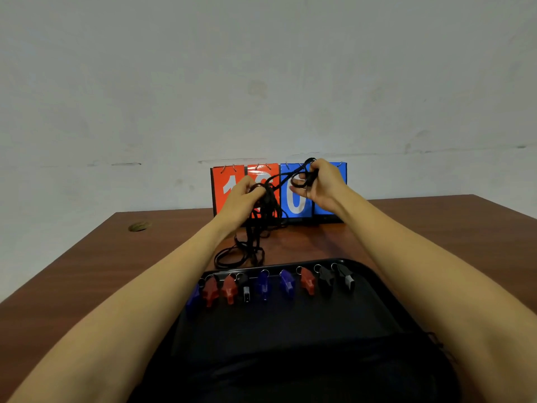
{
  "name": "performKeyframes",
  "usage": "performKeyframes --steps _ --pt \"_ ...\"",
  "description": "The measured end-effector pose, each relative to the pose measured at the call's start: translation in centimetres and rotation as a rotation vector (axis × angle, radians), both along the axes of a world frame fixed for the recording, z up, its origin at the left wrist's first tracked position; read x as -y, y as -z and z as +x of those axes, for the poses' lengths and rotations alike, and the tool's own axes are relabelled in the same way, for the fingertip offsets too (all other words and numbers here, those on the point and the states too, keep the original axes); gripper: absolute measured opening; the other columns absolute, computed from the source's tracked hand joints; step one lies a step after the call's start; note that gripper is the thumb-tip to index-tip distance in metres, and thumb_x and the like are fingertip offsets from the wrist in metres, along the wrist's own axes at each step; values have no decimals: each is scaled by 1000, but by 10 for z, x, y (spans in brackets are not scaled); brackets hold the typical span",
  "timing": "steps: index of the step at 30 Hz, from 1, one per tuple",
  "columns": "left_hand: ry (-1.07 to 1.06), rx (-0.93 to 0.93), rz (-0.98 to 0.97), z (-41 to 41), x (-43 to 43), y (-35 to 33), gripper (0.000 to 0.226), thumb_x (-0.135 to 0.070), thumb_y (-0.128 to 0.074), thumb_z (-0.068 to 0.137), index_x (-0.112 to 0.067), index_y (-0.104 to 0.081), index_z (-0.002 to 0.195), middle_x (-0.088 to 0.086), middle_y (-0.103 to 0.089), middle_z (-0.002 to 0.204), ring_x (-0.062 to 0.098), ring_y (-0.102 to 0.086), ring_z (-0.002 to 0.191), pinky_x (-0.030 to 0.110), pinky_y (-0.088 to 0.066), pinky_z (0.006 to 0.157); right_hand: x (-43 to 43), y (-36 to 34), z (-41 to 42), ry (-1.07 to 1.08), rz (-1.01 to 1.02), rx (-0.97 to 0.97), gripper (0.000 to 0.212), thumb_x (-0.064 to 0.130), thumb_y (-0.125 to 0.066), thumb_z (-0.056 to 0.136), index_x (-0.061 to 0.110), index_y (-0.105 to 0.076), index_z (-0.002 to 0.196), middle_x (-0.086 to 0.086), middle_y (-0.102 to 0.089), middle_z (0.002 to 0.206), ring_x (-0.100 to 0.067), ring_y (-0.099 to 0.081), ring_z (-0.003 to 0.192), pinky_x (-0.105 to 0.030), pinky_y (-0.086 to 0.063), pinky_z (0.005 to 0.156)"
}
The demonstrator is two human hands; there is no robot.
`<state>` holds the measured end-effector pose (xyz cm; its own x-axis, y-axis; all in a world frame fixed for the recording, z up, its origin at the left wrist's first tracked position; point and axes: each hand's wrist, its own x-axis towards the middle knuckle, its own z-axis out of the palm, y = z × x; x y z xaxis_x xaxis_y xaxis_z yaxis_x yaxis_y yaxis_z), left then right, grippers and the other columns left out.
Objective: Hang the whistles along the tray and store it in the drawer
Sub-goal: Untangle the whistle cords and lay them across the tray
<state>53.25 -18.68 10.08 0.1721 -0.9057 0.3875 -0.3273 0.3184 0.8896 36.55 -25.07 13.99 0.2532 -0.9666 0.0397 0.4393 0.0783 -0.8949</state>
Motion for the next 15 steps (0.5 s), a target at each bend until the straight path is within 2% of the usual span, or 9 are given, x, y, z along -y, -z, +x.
performKeyframes --steps 2,4,6,9,11,12,14,15 --pt "-8 -75 -10 0 1 0 16 -16 -53 93 -16 -42 81 5 -48 80 17 -51 72 24 -45 64 0 3 2 -2 18 27 20 5 -31 91 11 -35 72 -8 -40 66 -21 -42 52 -36 -49 64" --pt "15 -125 -15 0 0 0 8 -14 -56 92 -15 -49 97 2 -54 88 14 -57 78 17 -49 65 -2 5 2 -3 14 -4 22 5 -34 90 12 -35 69 -6 -37 62 -16 -35 43 -30 -40 58" --pt "28 -72 -23 2 0 0 21 -13 -55 93 -13 -54 114 0 -59 97 12 -59 85 16 -50 75 -2 7 1 -23 4 -41 22 5 -37 87 14 -33 66 -3 -32 58 -12 -26 36 -25 -30 51" --pt "21 47 -31 5 -4 -2 20 -14 -52 95 -10 -60 112 -2 -61 95 7 -56 81 16 -44 76 -3 5 -4 -63 -33 -177 23 9 -39 78 19 -25 63 3 -22 52 -12 -18 38 -22 -18 44" --pt "6 80 -37 7 -4 -4 17 -16 -52 95 -13 -61 109 -4 -61 92 5 -55 77 16 -43 74 -7 3 -8 -85 -95 -322 16 14 -45 75 20 -34 65 3 -24 52 -13 -20 44 -23 -20 47" --pt "5 82 -45 8 -4 -6 15 -16 -52 95 -15 -61 107 -5 -61 90 5 -54 75 17 -42 73 -8 2 -10 -110 -137 -380 7 17 -48 75 23 -47 75 4 -28 52 -13 -23 46 -23 -24 47" --pt "0 82 -44 9 -3 -8 11 -17 -54 94 -17 -61 102 -7 -61 85 6 -54 73 20 -43 74 -7 3 -12 -179 -215 -491 29 20 -52 81 36 -60 104 5 -34 60 -12 -28 51 -22 -32 47" --pt "0 85 -33 9 -3 -9 9 -18 -54 94 -17 -62 99 -8 -61 83 5 -54 72 21 -43 75 -8 3 -11 -214 -267 -522 31 24 -54 85 37 -63 111 5 -36 67 -11 -29 54 -22 -35 49"
